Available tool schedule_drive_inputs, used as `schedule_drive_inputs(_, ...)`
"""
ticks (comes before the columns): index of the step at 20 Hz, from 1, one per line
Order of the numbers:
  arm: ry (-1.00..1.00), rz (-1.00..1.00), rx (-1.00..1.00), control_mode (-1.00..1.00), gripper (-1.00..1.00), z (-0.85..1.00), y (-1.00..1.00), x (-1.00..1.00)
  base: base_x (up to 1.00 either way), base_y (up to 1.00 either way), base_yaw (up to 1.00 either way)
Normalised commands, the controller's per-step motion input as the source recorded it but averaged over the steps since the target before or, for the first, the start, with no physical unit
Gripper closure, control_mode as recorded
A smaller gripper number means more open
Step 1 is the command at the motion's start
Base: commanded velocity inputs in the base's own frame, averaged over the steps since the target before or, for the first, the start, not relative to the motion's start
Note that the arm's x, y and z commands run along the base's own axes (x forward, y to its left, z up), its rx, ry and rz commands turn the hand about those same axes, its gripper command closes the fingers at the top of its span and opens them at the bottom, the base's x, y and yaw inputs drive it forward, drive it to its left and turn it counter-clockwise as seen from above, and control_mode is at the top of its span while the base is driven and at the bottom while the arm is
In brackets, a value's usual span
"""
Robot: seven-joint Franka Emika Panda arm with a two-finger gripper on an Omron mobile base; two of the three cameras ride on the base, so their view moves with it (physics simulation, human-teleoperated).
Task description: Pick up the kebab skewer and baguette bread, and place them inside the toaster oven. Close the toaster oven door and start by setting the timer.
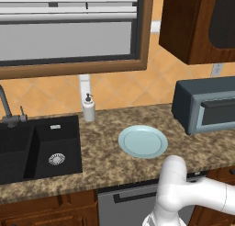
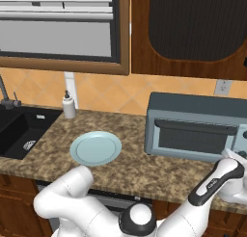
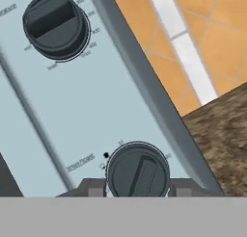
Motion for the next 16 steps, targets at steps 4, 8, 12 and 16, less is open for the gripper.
schedule_drive_inputs(4, 0.0, 0.0, 0.24, -1.0, 1.0, 0.21, 0.0, 0.0, 0.0, 0.0, 0.0)
schedule_drive_inputs(8, 0.0, 0.0, 0.26, -1.0, 1.0, 0.23, 0.0, 0.0, 0.0, 0.0, 0.0)
schedule_drive_inputs(12, 0.0, 0.0, 0.29, -1.0, 1.0, 0.23, 0.0, 0.0, 0.0, 0.0, 0.0)
schedule_drive_inputs(16, 0.0, 0.0, 0.33, -1.0, 1.0, 0.16, 0.0, 0.0, 0.0, 0.0, 0.0)
